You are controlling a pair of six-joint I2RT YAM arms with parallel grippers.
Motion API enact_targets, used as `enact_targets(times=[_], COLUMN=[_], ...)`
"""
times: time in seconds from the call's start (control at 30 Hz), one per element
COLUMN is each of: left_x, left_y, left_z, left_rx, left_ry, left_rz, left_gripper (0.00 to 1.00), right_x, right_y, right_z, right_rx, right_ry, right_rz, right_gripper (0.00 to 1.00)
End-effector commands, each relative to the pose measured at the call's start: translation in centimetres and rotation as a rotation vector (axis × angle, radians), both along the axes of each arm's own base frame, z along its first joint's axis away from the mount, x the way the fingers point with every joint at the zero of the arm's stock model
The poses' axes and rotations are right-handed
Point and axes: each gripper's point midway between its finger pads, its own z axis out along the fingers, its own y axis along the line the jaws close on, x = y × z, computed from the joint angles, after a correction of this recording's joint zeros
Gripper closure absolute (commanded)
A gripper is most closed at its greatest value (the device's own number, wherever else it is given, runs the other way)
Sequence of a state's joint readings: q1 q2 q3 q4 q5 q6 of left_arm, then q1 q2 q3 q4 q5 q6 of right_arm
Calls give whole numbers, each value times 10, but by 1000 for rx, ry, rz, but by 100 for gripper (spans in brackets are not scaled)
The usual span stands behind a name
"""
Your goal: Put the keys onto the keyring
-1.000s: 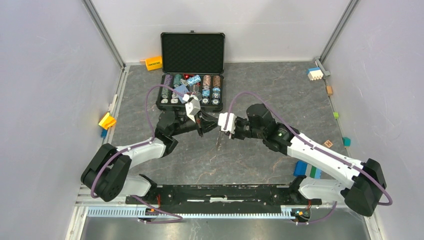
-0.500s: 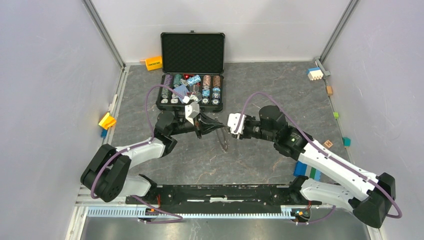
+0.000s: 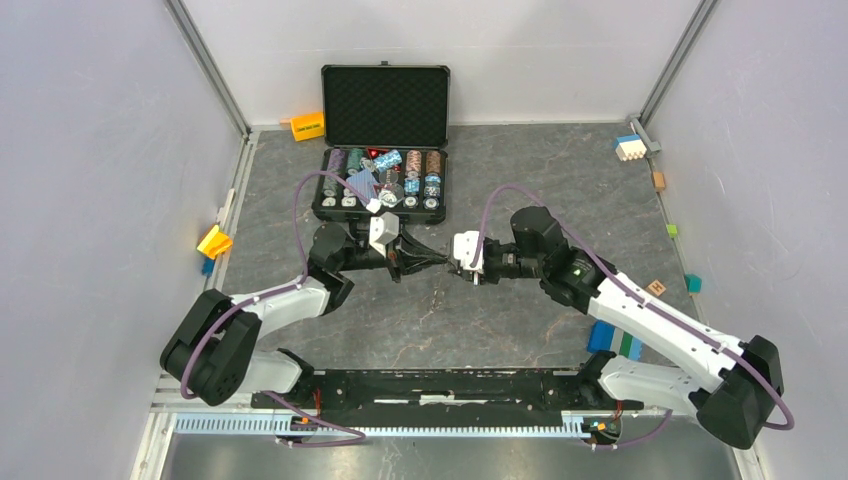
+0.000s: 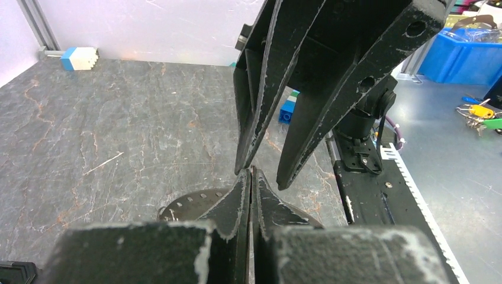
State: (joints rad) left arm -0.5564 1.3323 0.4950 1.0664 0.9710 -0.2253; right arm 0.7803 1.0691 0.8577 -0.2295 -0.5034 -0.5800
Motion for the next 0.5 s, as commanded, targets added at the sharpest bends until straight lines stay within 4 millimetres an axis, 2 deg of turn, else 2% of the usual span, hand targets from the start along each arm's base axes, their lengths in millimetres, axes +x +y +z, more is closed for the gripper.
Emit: enact_targets(times=[0.0,0.17,0.47], left_x=[-3,-3,-1], left_y=[2,2,2], left_z=[16,14,11], left_rx=[-41,-37,-31], left_ry=[-119,-113,-116], left_rz=[-6,-4,3], left_gripper=[98,98,98], right_x=[-8,-6,-3], right_y=[10,12,12], right_z=[12,12,13], right_rx=[44,43,47], right_ry=[29,43,47], right_rz=[71,68,53], right_gripper=[64,72,79])
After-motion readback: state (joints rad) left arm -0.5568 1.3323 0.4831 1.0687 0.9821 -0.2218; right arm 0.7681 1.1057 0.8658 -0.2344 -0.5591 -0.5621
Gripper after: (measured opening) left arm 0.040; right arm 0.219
